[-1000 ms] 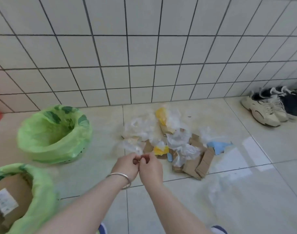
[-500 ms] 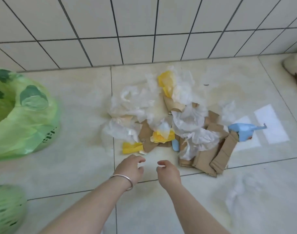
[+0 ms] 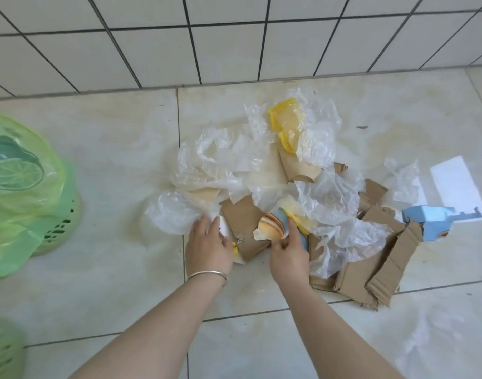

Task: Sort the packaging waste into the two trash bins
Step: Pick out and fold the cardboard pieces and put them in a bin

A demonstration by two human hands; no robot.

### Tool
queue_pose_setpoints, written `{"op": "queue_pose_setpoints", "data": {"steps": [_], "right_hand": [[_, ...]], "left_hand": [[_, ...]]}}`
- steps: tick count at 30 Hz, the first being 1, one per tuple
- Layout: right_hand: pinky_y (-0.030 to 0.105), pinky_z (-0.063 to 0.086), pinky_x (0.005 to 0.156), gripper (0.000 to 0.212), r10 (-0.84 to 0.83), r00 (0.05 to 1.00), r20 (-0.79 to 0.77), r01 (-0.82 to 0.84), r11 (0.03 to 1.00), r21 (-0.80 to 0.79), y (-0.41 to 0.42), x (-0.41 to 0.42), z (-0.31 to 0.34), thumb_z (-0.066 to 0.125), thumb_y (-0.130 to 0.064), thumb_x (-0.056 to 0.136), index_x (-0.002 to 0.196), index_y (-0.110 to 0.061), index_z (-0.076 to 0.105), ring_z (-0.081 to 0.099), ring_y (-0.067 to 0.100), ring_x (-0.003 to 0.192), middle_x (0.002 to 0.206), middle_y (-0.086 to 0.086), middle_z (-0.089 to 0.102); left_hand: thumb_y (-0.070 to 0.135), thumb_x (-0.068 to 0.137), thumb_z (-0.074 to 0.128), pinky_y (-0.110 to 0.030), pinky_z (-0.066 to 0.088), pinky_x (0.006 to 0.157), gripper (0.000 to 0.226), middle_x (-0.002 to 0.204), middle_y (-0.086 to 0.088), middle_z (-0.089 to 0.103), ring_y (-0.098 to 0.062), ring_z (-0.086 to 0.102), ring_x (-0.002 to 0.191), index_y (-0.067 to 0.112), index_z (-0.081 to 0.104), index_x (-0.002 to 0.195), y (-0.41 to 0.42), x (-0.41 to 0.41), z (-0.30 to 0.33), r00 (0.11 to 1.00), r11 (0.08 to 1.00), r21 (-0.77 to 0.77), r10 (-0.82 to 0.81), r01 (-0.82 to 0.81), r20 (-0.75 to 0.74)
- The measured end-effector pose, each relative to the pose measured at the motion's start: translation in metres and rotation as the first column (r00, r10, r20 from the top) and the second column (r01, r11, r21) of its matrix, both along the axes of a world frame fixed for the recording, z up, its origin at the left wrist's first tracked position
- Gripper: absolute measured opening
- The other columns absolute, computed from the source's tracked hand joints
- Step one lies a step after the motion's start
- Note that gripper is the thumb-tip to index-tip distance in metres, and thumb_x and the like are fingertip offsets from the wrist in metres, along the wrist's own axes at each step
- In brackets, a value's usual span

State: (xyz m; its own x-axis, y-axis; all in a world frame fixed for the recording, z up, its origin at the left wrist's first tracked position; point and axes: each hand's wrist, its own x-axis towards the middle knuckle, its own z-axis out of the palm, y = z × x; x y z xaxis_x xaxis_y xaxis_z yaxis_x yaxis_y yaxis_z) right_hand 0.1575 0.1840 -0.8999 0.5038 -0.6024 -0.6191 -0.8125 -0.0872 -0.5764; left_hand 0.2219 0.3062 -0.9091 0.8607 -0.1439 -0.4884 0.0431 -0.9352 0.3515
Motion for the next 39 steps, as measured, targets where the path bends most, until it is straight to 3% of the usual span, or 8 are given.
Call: {"op": "queue_pose_setpoints", "data": {"steps": [5,11,15,21,26,29,35,39], "right_hand": [[0.041,0.039,0.106,0.061,0.081,0.997,-0.011,-0.082,0.982,-0.173,-0.006,0.011,-0.008,0.05,-0.019,0.092,0.147,-0.028,0.026,0.039,0.025,0.132,0.143,0.003,0.04],[0.038,0.024,0.111,0.063,0.133,0.984,-0.118,-0.164,0.932,-0.324,-0.01,0.025,-0.005,0.062,-0.031,0.085,0.142,-0.022,0.034,0.022,0.031,0.136,0.148,0.01,0.026],[0.035,0.023,0.108,0.058,0.16,0.98,-0.122,-0.194,0.91,-0.366,-0.008,0.03,-0.01,0.066,-0.036,0.082,0.133,-0.018,0.044,0.026,0.032,0.132,0.143,0.011,0.033],[0.021,0.035,0.086,0.035,0.155,0.987,0.038,-0.149,0.979,-0.14,0.007,0.028,-0.016,0.063,-0.019,0.086,0.12,-0.015,0.054,0.047,0.019,0.114,0.125,0.004,0.046],[0.017,0.035,0.079,0.03,0.08,0.987,0.142,-0.077,0.997,-0.02,0.021,0.021,-0.01,0.063,-0.011,0.085,0.113,-0.017,0.057,0.053,0.012,0.099,0.111,-0.003,0.05],[0.017,0.037,0.081,0.035,0.057,0.985,0.166,-0.063,0.997,0.034,0.031,0.016,-0.008,0.064,-0.011,0.084,0.116,-0.02,0.054,0.054,0.012,0.104,0.113,-0.004,0.051],[0.023,0.044,0.089,0.049,-0.033,0.987,0.158,0.016,0.994,0.108,0.031,0.015,0.001,0.071,-0.027,0.08,0.125,-0.02,0.052,0.052,0.011,0.106,0.109,-0.007,0.047],[0.034,0.052,0.08,0.017,-0.102,0.99,0.096,0.038,0.855,0.517,0.019,0.016,0.007,0.067,-0.027,0.085,0.1,-0.019,0.067,0.065,0.021,0.092,0.102,0.008,0.069]], "left_hand": [[0.024,0.088,0.053,-0.039,0.029,0.109,0.052,0.152,-0.006,0.028,-0.027,0.022,0.14,0.019,0.041,0.138,0.004,0.015,-0.003,0.984,0.985,0.063,0.158,-0.163,0.082],[0.034,0.087,0.054,-0.037,0.04,0.091,0.036,0.121,-0.003,0.056,-0.026,0.052,0.115,0.018,0.05,0.119,-0.008,0.007,0.0,0.946,0.947,0.03,0.322,-0.321,-0.039],[0.038,0.083,0.062,-0.029,0.039,0.075,0.041,0.111,-0.006,0.065,-0.028,0.06,0.101,0.012,0.047,0.111,-0.015,0.006,0.004,0.797,0.802,-0.075,0.571,-0.593,-0.198],[0.039,0.081,0.066,-0.029,0.042,0.082,0.038,0.112,-0.013,0.064,-0.03,0.058,0.105,0.008,0.058,0.102,-0.02,0.009,0.003,0.72,0.753,-0.099,0.571,-0.651,-0.394],[0.022,0.082,0.067,-0.017,0.044,0.048,0.015,0.07,-0.002,0.06,-0.014,0.059,0.06,0.016,0.058,0.072,-0.011,0.009,0.007,0.734,0.686,-0.321,0.468,-0.653,-0.492],[0.015,0.08,0.07,-0.024,0.047,0.064,0.019,0.091,-0.005,0.07,-0.021,0.064,0.079,0.017,0.066,0.098,-0.006,0.01,0.014,0.737,0.674,-0.368,0.403,-0.64,-0.543],[0.007,0.082,0.067,-0.035,0.051,0.073,0.021,0.092,-0.006,0.07,-0.025,0.066,0.083,0.013,0.061,0.101,0.007,0.015,0.019,0.722,0.617,-0.43,0.359,-0.659,-0.592],[0.007,0.085,0.065,-0.043,0.052,0.082,0.018,0.092,-0.007,0.07,-0.03,0.065,0.085,0.016,0.061,0.1,0.009,0.017,0.021,0.685,0.546,-0.46,0.329,-0.7,-0.65]]}}
